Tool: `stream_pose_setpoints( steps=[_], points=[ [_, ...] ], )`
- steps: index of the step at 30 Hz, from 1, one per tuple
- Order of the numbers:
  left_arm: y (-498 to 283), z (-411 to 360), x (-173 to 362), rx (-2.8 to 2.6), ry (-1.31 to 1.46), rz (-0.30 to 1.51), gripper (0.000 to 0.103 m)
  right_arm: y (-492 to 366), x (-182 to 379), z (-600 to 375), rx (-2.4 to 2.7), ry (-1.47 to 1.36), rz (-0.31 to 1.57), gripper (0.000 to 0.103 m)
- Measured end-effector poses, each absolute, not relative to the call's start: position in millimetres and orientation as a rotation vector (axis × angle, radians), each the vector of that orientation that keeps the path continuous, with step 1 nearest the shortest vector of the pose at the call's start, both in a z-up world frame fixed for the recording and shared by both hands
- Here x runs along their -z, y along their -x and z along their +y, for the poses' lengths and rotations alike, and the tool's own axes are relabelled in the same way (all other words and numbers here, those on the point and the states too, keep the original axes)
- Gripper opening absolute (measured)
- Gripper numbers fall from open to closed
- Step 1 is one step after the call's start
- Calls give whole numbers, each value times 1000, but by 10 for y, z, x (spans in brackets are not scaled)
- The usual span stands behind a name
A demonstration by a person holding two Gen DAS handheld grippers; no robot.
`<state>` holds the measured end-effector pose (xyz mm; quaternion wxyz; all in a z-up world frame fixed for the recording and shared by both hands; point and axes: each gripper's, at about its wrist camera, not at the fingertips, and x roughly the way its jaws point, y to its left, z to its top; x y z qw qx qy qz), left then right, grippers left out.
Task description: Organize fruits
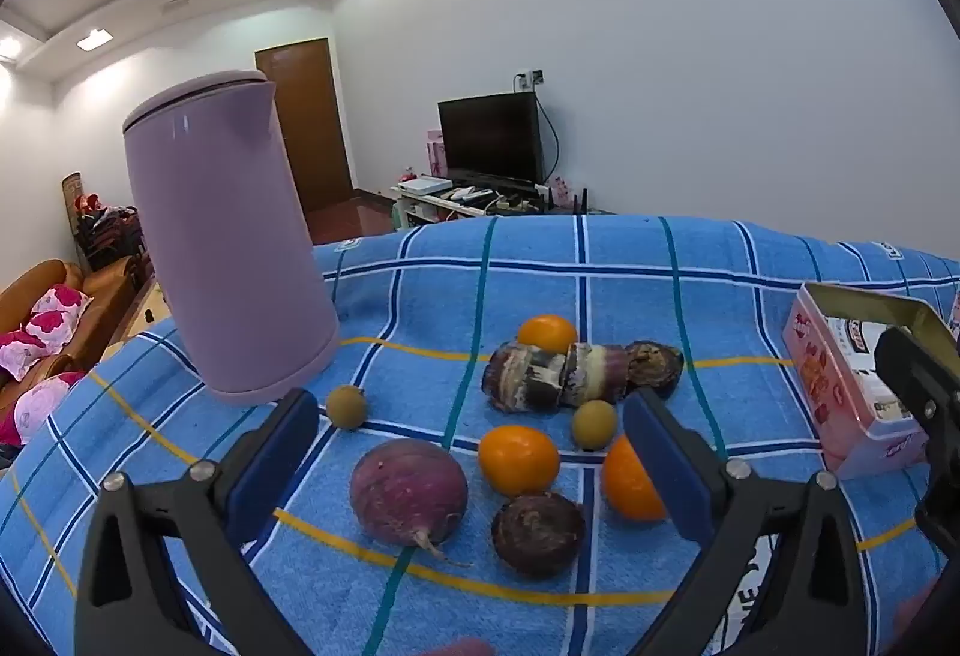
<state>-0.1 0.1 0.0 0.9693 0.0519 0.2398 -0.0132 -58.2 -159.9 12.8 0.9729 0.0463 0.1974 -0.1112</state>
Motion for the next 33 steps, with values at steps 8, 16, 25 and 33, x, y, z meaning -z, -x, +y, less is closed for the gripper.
stream_pose_setpoints(
  steps=[8, 16, 25, 33],
  points=[
    [-13, 46, 11, 32, -78, 505, 103, 600, -138, -1595, 227, -87, 394, 102],
    [-18, 50, 14, 35, -76, 506, 103, 601, -136, -1612, 224, -87, 398, 102],
    [-16, 50, 12, 35, -74, 507, 103, 588, -128, -1584, 223, -88, 396, 102],
    [-12, 34, -4, 35, -73, 509, 103, 586, -129, -1582, 222, -89, 395, 102]
  ],
)
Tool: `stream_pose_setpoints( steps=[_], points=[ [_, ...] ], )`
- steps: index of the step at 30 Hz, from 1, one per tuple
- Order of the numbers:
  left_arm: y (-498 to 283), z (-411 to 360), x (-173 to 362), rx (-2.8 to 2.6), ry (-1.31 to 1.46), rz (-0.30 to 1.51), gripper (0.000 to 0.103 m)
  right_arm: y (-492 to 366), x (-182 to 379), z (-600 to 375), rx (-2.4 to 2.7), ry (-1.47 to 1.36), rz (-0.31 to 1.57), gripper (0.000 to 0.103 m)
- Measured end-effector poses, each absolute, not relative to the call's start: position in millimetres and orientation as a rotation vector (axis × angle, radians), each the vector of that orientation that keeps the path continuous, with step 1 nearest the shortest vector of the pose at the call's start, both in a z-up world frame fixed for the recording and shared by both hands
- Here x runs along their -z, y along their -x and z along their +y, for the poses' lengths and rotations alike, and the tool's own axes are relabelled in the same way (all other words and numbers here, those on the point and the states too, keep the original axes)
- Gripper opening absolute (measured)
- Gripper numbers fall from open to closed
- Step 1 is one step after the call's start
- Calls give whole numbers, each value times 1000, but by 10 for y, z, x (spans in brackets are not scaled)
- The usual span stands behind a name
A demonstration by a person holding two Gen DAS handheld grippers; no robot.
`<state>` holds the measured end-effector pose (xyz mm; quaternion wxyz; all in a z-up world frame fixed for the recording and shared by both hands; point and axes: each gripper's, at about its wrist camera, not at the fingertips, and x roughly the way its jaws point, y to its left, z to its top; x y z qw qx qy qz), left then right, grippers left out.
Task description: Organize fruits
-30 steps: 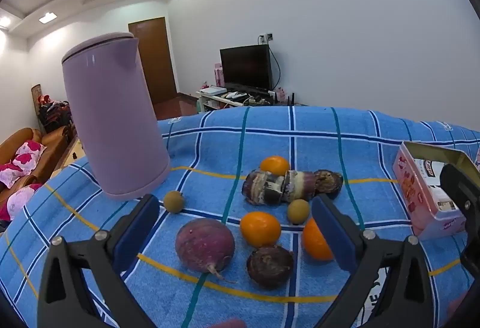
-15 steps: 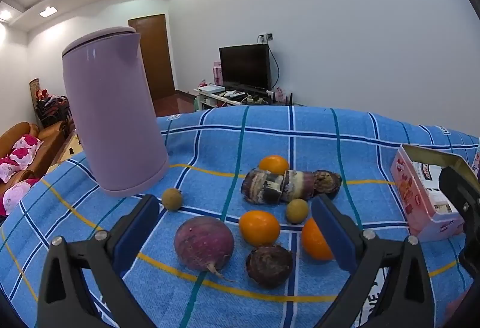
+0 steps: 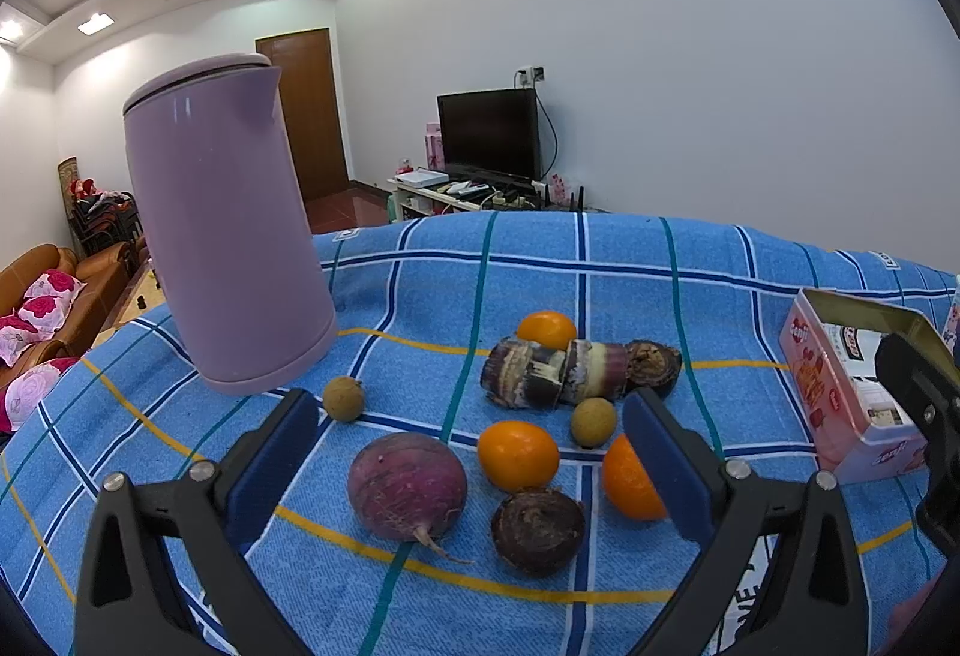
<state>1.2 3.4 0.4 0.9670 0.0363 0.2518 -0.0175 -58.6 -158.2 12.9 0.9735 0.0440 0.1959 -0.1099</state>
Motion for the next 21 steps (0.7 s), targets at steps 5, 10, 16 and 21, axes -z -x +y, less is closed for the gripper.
stream_pose_setpoints(
  steps=[5, 10, 16, 21],
  points=[
    [-8, 40, 1, 36, -73, 509, 103, 583, -130, -1577, 222, -88, 396, 102],
    [-26, 38, 11, 36, -73, 512, 103, 587, -128, -1578, 222, -89, 395, 102],
    [-22, 32, 10, 36, -73, 511, 103, 590, -131, -1577, 221, -89, 395, 102],
    [-24, 36, 15, 38, -75, 513, 103, 592, -131, -1573, 222, -89, 395, 102]
  ],
)
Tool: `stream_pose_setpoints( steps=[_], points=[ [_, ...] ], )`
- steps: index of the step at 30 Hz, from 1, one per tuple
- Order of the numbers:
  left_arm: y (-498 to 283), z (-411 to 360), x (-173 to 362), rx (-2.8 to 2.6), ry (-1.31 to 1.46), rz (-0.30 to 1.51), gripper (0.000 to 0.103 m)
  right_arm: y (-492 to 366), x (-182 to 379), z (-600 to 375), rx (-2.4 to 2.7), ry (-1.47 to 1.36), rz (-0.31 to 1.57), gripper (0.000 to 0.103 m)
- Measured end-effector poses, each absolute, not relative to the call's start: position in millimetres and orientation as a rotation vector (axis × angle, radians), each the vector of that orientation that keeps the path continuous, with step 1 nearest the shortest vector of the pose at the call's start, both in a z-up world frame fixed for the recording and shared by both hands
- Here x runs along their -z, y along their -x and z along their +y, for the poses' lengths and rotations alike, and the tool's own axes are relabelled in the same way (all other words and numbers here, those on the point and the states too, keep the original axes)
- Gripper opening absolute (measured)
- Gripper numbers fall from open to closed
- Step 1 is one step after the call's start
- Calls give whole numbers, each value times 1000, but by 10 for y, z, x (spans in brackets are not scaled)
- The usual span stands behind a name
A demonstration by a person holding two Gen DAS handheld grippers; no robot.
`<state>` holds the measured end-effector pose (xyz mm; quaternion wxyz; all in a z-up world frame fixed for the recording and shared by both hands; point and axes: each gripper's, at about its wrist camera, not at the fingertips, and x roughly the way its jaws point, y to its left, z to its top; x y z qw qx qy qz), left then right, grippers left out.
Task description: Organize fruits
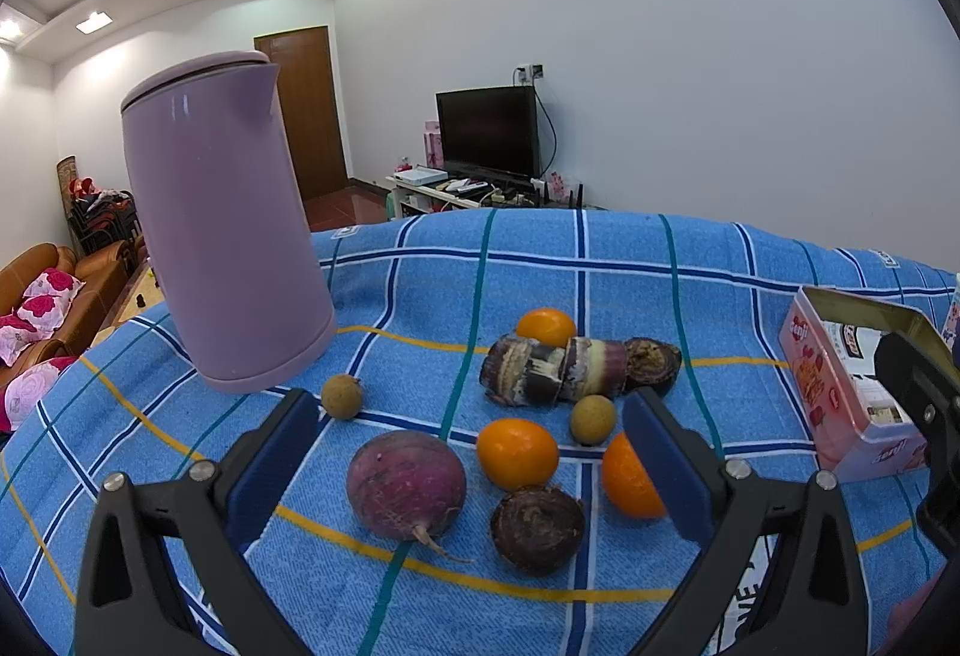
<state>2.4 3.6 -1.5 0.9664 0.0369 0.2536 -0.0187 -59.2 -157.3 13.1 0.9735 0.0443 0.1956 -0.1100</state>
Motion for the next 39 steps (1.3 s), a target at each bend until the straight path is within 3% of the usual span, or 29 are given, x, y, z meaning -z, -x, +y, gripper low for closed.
stream_pose_setpoints(
  steps=[39],
  points=[
    [-21, 37, 29, 41, -74, 517, 103, 600, -132, -1535, 215, -91, 394, 102]
  ],
)
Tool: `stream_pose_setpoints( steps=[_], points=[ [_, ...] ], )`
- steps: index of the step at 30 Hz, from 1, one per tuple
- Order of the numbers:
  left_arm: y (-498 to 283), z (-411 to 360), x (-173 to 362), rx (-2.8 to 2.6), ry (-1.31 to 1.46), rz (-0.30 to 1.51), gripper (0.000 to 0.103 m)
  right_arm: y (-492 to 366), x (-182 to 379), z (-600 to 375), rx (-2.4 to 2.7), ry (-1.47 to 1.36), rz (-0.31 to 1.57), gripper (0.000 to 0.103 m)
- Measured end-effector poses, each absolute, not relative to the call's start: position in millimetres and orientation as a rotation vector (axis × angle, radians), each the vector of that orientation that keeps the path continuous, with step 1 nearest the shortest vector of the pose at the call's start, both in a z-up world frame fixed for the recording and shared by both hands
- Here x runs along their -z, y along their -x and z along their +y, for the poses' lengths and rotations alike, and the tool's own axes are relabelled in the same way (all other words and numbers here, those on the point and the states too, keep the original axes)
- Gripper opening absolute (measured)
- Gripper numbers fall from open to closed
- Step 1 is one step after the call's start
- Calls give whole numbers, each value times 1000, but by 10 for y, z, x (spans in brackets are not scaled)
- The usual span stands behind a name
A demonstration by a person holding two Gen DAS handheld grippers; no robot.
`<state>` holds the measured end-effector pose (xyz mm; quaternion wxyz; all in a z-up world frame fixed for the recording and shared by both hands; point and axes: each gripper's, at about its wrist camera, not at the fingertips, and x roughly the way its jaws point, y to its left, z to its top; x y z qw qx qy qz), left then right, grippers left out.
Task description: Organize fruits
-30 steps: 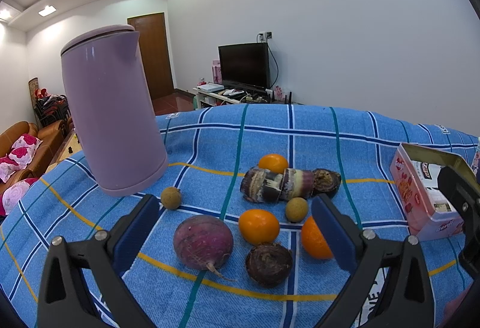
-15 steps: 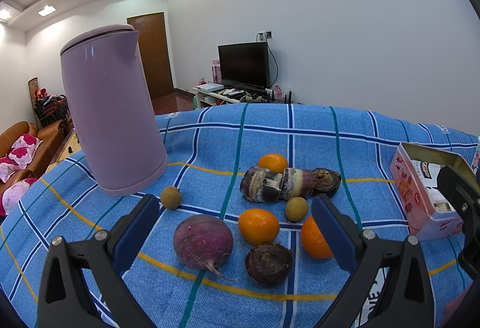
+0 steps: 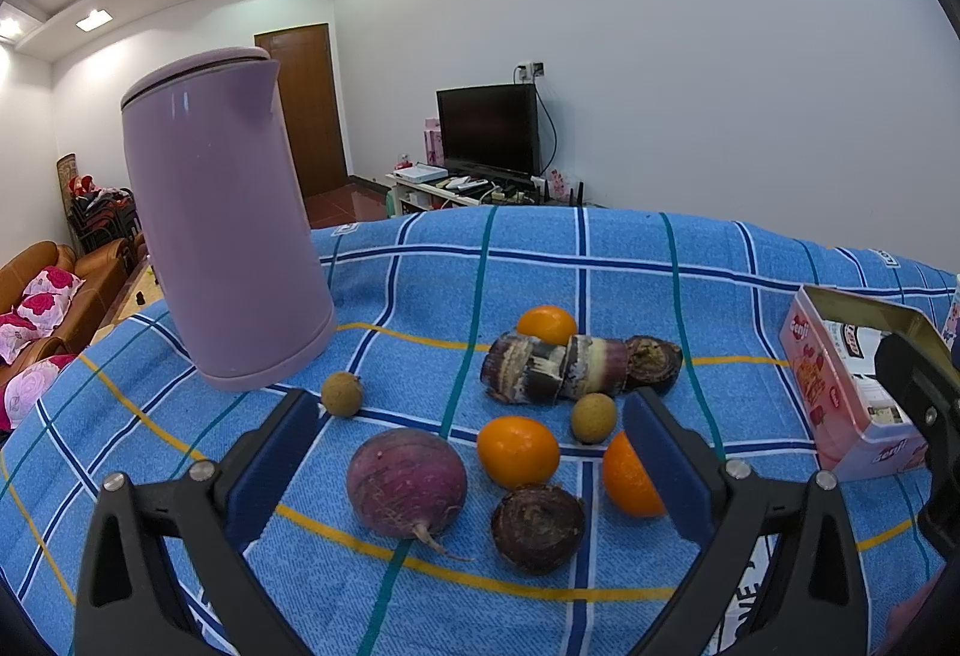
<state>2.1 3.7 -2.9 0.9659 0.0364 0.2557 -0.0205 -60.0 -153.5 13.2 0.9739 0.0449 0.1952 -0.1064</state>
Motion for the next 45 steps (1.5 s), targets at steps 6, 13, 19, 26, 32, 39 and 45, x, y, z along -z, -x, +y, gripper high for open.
stream_pose_setpoints(
  steps=[6, 13, 19, 26, 32, 39, 45],
  points=[
    [-57, 84, 45, 28, -102, 526, 103, 608, -130, -1517, 200, -94, 397, 102],
    [-221, 793, -133, -164, -2, 480, 103, 564, -103, -1509, 136, -109, 422, 102],
    [-227, 1085, -125, -267, -44, 465, 103, 465, -40, -1323, 13, -86, 485, 87],
    [-276, 1011, -82, -93, 40, 540, 103, 133, 211, -1142, -99, -97, 675, 76],
    [-335, 673, 53, 74, -19, 641, 97, -138, 334, -936, -126, -44, 777, 76],
    [-443, 515, 230, 97, -47, 763, 88, -433, 497, -801, -154, -40, 897, 60],
    [-490, 528, 360, 166, 30, 843, 89, -386, 492, -798, -151, -14, 892, 49]
  ],
)
